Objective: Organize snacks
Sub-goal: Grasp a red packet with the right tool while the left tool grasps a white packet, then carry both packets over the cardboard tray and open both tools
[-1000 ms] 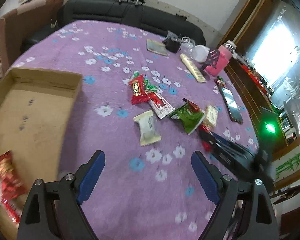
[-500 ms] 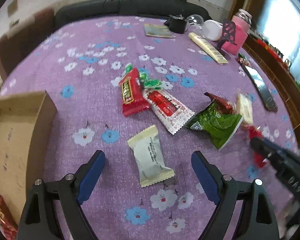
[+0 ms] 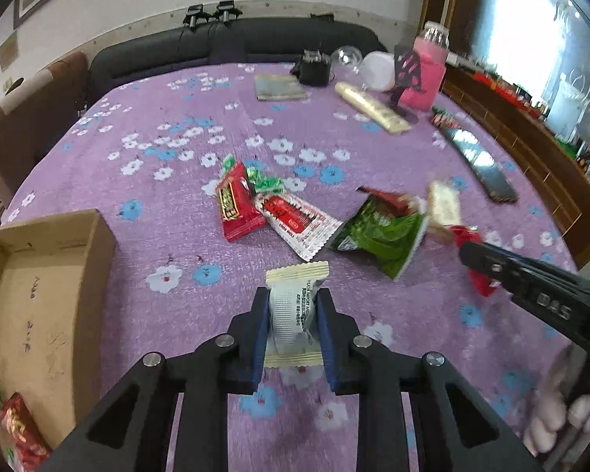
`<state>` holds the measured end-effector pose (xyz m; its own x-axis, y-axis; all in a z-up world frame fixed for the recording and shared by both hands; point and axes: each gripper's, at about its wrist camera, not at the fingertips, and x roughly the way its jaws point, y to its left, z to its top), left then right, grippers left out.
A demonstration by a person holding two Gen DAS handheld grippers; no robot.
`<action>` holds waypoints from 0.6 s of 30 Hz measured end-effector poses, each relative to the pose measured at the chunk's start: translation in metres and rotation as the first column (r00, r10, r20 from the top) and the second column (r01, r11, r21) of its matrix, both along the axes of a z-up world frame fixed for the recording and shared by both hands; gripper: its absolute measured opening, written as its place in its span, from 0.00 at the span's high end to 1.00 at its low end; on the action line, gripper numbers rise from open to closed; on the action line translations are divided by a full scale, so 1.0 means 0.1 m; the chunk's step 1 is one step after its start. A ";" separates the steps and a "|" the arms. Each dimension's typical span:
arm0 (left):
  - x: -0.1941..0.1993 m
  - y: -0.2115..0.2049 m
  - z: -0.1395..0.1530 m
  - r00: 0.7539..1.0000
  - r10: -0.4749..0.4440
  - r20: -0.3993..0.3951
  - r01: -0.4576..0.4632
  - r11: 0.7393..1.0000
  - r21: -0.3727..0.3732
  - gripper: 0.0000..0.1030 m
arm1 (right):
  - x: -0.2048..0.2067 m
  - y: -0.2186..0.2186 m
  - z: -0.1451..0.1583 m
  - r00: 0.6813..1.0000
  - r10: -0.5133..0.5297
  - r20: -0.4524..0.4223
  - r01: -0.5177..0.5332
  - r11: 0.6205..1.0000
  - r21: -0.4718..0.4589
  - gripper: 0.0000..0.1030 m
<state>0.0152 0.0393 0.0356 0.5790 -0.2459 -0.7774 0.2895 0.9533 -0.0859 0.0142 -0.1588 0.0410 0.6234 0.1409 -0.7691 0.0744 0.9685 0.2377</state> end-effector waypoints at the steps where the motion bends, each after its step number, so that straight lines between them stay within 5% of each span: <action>1: -0.05 0.04 0.06 1.000 -0.001 0.007 0.001 1.000 -0.020 0.77 | -0.01 -0.01 0.02 1.000 0.003 0.011 -0.003 1.000 0.014 0.82; 12: -0.67 0.95 0.63 0.993 0.071 0.092 -0.049 0.974 -0.221 0.77 | -0.12 0.11 0.11 0.994 0.039 0.104 -0.042 0.999 0.027 0.82; 18: -0.73 1.59 0.72 0.981 0.162 0.108 -0.137 0.968 -0.210 0.77 | -0.21 0.22 0.24 0.993 0.026 0.117 -0.023 0.999 -0.024 0.82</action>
